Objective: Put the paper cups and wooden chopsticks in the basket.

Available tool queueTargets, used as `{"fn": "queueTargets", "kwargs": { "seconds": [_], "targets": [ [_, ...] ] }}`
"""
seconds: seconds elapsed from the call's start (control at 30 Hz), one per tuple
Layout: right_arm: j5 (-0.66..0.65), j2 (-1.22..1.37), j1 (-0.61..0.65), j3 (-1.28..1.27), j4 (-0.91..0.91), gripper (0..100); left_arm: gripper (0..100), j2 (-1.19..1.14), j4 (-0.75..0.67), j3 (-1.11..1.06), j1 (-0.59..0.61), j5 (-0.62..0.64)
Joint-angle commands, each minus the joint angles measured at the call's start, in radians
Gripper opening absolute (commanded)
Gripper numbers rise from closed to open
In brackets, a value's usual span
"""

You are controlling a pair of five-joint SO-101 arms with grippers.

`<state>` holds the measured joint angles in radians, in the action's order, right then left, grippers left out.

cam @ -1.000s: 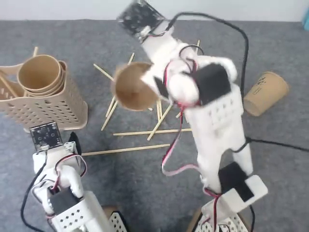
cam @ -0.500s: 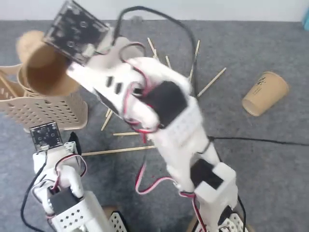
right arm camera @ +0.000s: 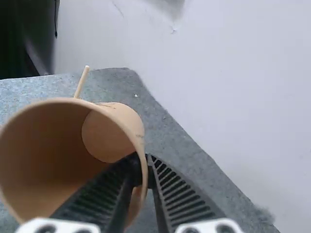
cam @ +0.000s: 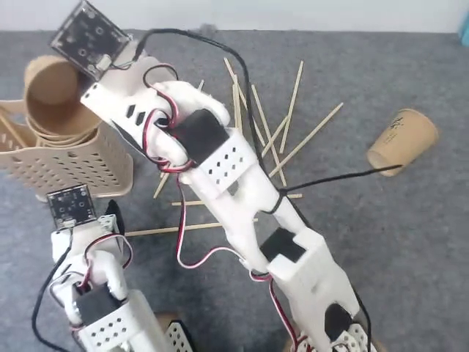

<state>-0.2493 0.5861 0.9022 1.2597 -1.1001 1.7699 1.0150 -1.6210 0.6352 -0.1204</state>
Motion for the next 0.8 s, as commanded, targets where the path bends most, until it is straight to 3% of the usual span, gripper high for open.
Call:
{"fn": "queueTargets", "kwargs": {
  "seconds": [0.0,0.27,0.37,0.5,0.77],
  "targets": [
    [0.008,-0.002,-0.015,0.003,0.024,0.9,23,0.005,-0.028,0.004,-0.008,-0.017],
    [0.009,0.010,-0.013,-0.005,-0.027,3.2,23,0.005,-0.028,0.004,-0.008,-0.017],
    [0.035,0.028,-0.015,-0.012,-0.031,13.5,23,0.005,-0.026,0.004,-0.006,-0.017],
    [0.180,-0.004,-0.033,0.021,-0.030,25.4,23,0.005,-0.026,0.004,-0.006,-0.017],
    [0.215,-0.093,-0.061,0.161,-0.140,25.9,23,0.005,-0.026,0.002,-0.006,-0.017]
  ]
}}
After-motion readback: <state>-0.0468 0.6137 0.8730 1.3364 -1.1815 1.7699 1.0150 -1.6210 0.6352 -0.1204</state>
